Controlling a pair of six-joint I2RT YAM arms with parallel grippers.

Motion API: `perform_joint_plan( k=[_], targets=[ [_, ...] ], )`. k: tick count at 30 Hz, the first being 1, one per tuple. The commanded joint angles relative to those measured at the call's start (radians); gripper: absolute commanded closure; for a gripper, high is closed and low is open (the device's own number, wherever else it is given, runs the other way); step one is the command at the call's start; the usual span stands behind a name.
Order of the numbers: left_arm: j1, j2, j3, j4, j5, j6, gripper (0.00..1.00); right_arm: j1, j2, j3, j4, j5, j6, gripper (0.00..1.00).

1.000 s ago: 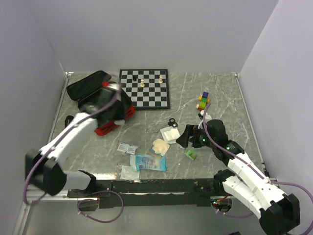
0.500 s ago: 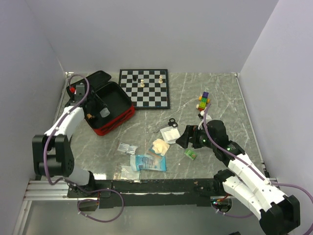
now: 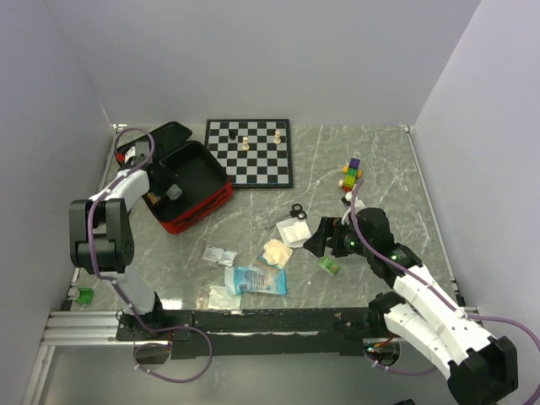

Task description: Organize the medicine kit

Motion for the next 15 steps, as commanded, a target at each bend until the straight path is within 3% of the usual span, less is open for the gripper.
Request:
perform_joint_plan(
  k=[1, 4, 10, 15],
  targets=[
    [0.013, 0.028, 0.040, 0.034, -0.020, -0.044, 0.83, -0.003, -0.001, 0.015, 0.000, -0.005, -0.007, 0.00],
    [0.024, 0.032, 0.035, 0.030, -0.027, -0.061, 0.78, -0.003, 0.002, 0.013, -0.002, 0.000, -0.007, 0.00],
    [0.038, 0.032, 0.067, -0.012, -0.014, -0.055, 0.35, -0.003, 0.008, 0.010, 0.003, -0.003, -0.007, 0.00],
    [0.038, -0.009, 0.077, -0.048, -0.001, -0.037, 0.14, -0.003, 0.018, 0.012, 0.010, -0.003, -0.004, 0.00]
  ],
)
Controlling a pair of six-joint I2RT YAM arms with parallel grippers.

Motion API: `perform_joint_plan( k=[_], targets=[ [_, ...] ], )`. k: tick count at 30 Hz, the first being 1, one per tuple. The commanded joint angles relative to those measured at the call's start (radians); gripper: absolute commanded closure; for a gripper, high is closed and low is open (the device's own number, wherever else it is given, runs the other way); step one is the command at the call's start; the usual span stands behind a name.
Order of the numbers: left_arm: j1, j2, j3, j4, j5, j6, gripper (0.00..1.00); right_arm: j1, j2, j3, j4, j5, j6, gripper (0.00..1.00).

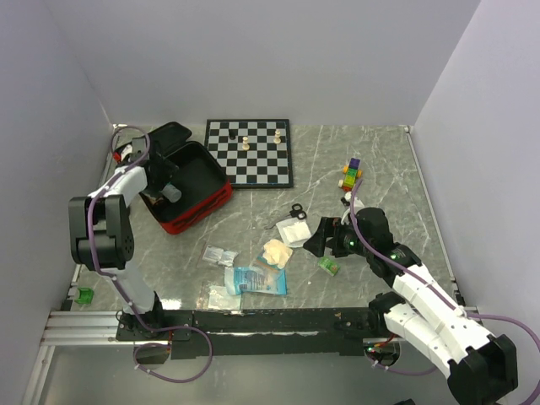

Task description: Organize the medicine kit

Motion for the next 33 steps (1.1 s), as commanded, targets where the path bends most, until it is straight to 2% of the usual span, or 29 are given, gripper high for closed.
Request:
perform_joint_plan(
  k=[1, 6, 9, 12, 16, 18, 21, 25, 27, 30, 33],
  targets=[
    [0.010, -0.064, 0.030, -0.050, -0.007, 0.010, 0.11, -0.003, 0.008, 0.012, 0.013, -0.005, -0.002, 0.00],
    [0.004, -0.174, -0.024, -0.047, 0.040, 0.007, 0.07, -0.002, 0.003, 0.013, 0.013, -0.002, -0.002, 0.00],
    [-0.048, -0.280, -0.053, -0.056, 0.036, 0.025, 0.06, -0.002, 0.001, 0.012, 0.010, 0.001, 0.001, 0.00],
    [-0.175, -0.370, -0.065, -0.076, 0.001, 0.060, 0.06, -0.003, 0.000, 0.007, 0.014, 0.002, 0.001, 0.00],
    [-0.433, -0.387, -0.062, -0.134, -0.074, 0.099, 0.11, -0.002, 0.006, 0.006, 0.014, 0.010, 0.007, 0.00],
    [-0.547, -0.393, -0.087, -0.151, -0.117, 0.082, 0.16, -0.002, -0.002, 0.006, 0.008, 0.012, 0.010, 0.00],
    [-0.688, -0.430, -0.165, -0.163, -0.180, 0.042, 0.17, -0.002, -0.025, -0.005, -0.003, 0.016, 0.016, 0.00],
    [-0.805, -0.423, -0.222, -0.174, -0.205, 0.019, 0.17, -0.002, -0.043, -0.025, 0.000, 0.030, 0.022, 0.00],
    [-0.858, -0.403, -0.228, -0.180, -0.228, 0.004, 0.17, -0.002, -0.026, -0.025, -0.026, 0.106, 0.039, 0.00],
    [-0.903, -0.413, -0.268, -0.127, -0.217, -0.016, 0.16, -0.006, 0.029, -0.010, -0.102, 0.297, 0.105, 0.09],
    [-0.908, -0.453, -0.312, -0.070, -0.193, -0.030, 0.16, -0.023, 0.107, 0.010, -0.115, 0.345, 0.136, 0.13]
  ],
)
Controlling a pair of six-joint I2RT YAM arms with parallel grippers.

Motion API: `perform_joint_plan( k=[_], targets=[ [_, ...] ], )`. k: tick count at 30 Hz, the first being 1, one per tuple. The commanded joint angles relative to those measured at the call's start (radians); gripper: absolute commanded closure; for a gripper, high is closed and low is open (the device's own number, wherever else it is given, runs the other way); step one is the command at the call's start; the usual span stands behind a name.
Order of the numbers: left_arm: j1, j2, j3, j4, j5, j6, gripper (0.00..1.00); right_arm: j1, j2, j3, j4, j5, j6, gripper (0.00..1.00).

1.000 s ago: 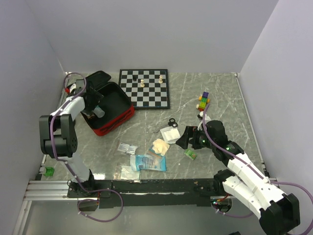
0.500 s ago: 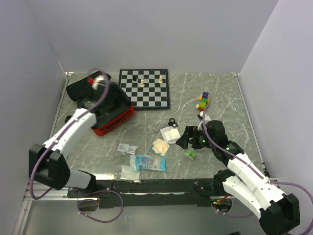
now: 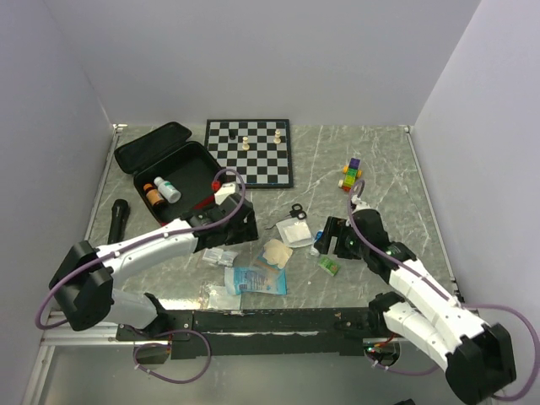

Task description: Organize the medicine kit

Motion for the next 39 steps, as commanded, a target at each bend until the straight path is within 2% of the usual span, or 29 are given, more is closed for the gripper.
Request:
perform_joint_plan(
  k=[1, 7, 16, 24, 25, 26, 27, 31, 36, 39],
  targets=[
    [-0.011, -0.060, -0.051, 0.086, -0.009, -0.043, 0.16, -0.025, 0.104, 0.027, -0.048, 0.152, 0.076, 0.13],
    [-0.011, -0.138, -0.112, 0.099, -0.026, -0.054, 0.16, -0.034, 0.207, 0.038, 0.018, 0.130, 0.125, 0.17],
    [-0.011, -0.288, -0.179, 0.128, -0.069, -0.053, 0.14, -0.034, 0.367, 0.097, 0.073, 0.086, 0.103, 0.24],
    [-0.010, -0.258, -0.163, 0.123, -0.051, -0.040, 0.14, -0.033, 0.471, 0.111, 0.116, 0.047, 0.084, 0.40],
    [-0.011, -0.264, -0.168, 0.129, -0.049, -0.040, 0.14, -0.033, 0.476, 0.110, 0.119, 0.044, 0.079, 0.45],
    [-0.010, -0.268, -0.169, 0.134, -0.049, -0.040, 0.14, -0.033, 0.476, 0.108, 0.121, 0.043, 0.074, 0.48],
    [-0.010, -0.273, -0.169, 0.135, -0.047, -0.037, 0.14, -0.033, 0.474, 0.105, 0.119, 0.046, 0.073, 0.55],
    [-0.008, -0.281, -0.156, 0.169, -0.014, -0.001, 0.13, -0.028, 0.390, 0.088, 0.116, 0.052, 0.067, 0.64],
    [-0.008, -0.300, -0.151, 0.290, 0.107, 0.055, 0.10, -0.002, 0.226, 0.061, 0.168, -0.037, 0.036, 0.67],
    [-0.007, -0.322, -0.172, 0.416, 0.214, 0.072, 0.07, 0.013, 0.174, 0.053, 0.233, -0.172, 0.018, 0.67]
  ],
)
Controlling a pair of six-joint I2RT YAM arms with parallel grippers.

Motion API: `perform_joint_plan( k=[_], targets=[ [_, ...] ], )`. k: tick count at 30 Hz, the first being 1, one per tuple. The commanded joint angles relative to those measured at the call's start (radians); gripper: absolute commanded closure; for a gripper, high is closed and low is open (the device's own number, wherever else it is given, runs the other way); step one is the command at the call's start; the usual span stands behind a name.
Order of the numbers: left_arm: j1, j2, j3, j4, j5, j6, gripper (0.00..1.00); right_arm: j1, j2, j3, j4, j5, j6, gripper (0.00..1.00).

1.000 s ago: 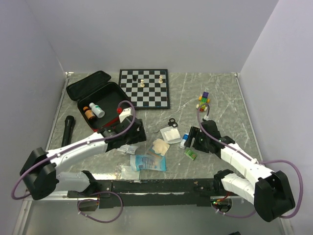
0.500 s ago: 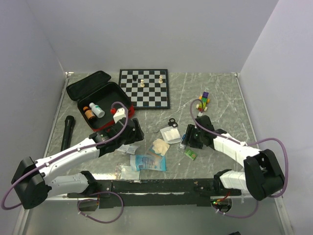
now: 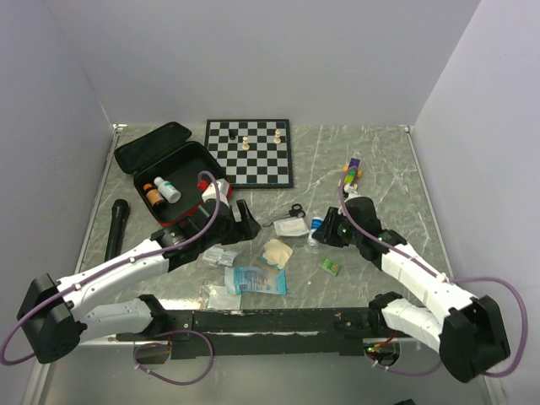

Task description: Organize the medicine kit

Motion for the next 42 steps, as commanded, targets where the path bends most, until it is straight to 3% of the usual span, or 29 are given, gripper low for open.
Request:
perform_joint_plan(
  k=[1, 4, 12, 17, 26, 42],
  targets=[
    [0.005, -0.052, 0.001, 0.260, 0.196, 0.048, 0.07, 0.025, -0.074, -0.015, 0.138, -0.219, -0.035, 0.67],
    [0.010, -0.044, -0.008, 0.394, 0.300, 0.047, 0.08, 0.048, -0.072, -0.011, 0.221, -0.358, -0.021, 0.66],
    [0.010, -0.006, -0.024, 0.524, 0.443, 0.038, 0.10, 0.100, -0.086, 0.025, 0.255, -0.396, -0.026, 0.65],
    [0.021, 0.002, -0.061, 0.625, 0.529, 0.025, 0.12, 0.100, -0.132, -0.031, 0.445, -0.491, 0.079, 0.65],
    [0.045, -0.091, -0.134, 0.688, 0.526, -0.007, 0.13, 0.100, -0.108, -0.026, 0.614, -0.588, 0.195, 0.64],
    [0.054, -0.035, -0.113, 0.688, 0.515, -0.034, 0.25, 0.146, -0.143, -0.017, 0.615, -0.560, 0.166, 0.66]
  ],
)
